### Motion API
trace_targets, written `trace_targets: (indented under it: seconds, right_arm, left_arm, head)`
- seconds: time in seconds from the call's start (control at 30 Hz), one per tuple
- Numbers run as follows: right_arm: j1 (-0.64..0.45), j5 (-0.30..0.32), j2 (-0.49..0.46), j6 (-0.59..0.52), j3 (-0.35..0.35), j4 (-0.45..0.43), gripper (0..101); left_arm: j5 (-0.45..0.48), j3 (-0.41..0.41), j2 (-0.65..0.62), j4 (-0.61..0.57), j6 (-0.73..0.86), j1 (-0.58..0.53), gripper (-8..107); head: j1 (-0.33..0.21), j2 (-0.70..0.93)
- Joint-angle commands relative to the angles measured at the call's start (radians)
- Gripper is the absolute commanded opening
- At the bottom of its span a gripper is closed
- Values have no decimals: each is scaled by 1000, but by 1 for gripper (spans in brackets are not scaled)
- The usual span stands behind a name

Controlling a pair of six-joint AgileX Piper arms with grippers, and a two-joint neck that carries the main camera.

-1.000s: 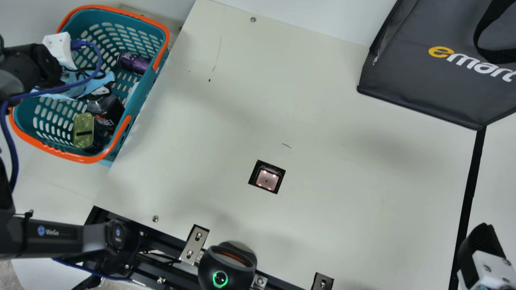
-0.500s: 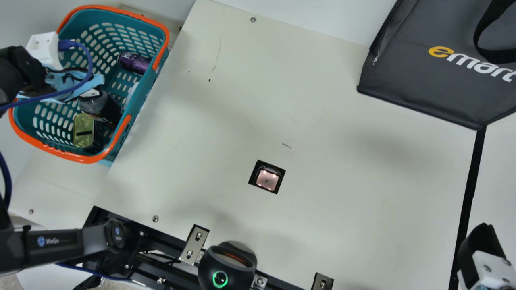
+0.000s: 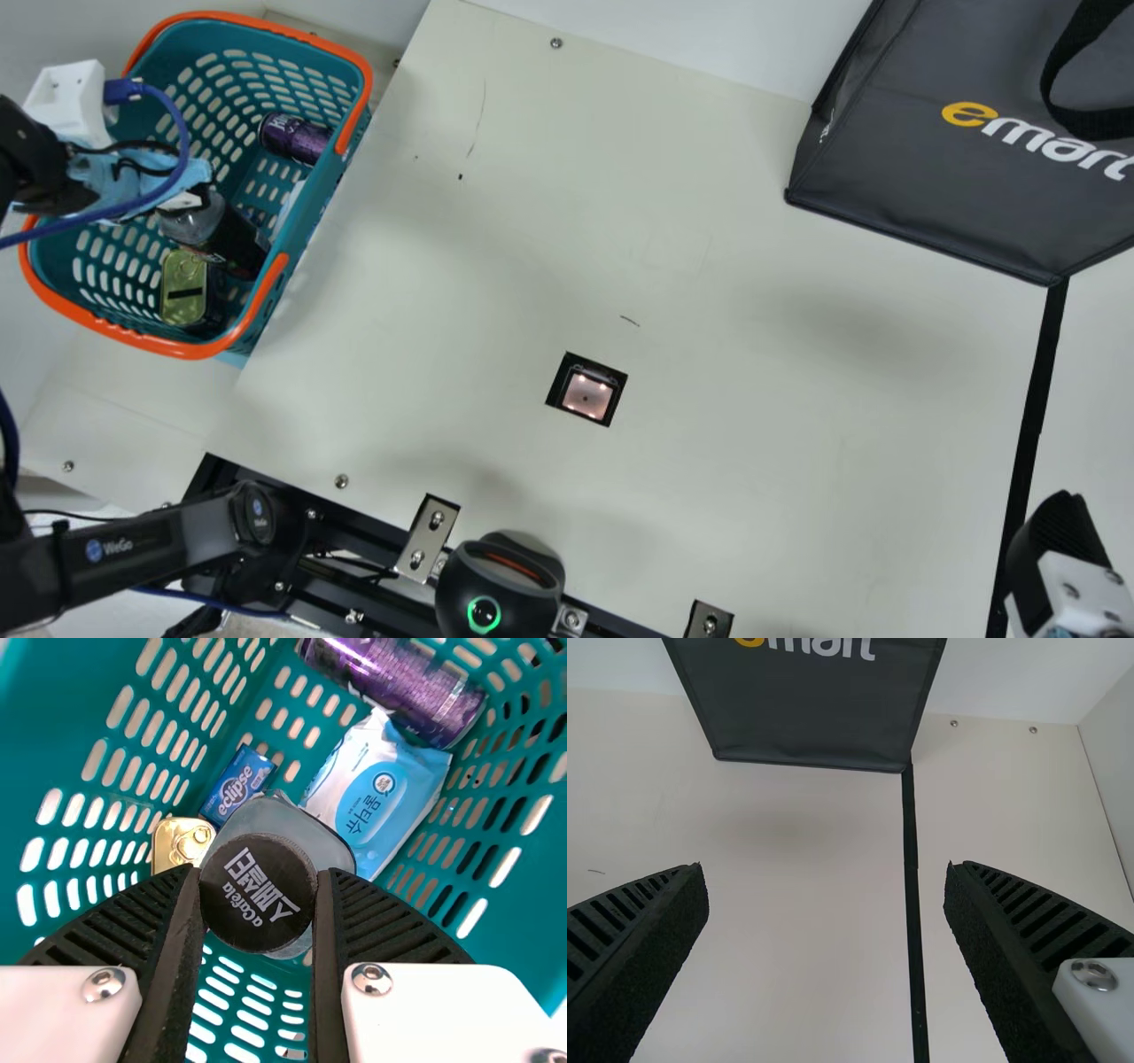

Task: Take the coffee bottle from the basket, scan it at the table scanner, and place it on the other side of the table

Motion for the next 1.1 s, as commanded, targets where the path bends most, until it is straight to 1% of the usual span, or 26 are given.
trace_targets:
  seconds: [0.0, 0.37, 0.63, 0.83, 1.07]
  right_arm:
    - [0, 0, 0, 0, 0, 0, 95]
    - [0, 0, 0, 0, 0, 0, 95]
    - [0, 0, 0, 0, 0, 0, 95]
    - [0, 0, 0, 0, 0, 0, 95]
    - [0, 0, 0, 0, 0, 0, 95]
  left_arm:
    - [12, -9, -13, -9, 9, 2, -8]
    - [74, -79, -97, -51, 52, 1, -8]
    - [118, -137, -168, -51, 43, -21, -8]
    - [156, -186, -218, -36, 0, -57, -8]
    - [201, -248, -263, 9, -92, -136, -8]
  head:
    - [-29, 4]
    - [-29, 4]
    - [-29, 4]
    - [-29, 4]
    - [-29, 4]
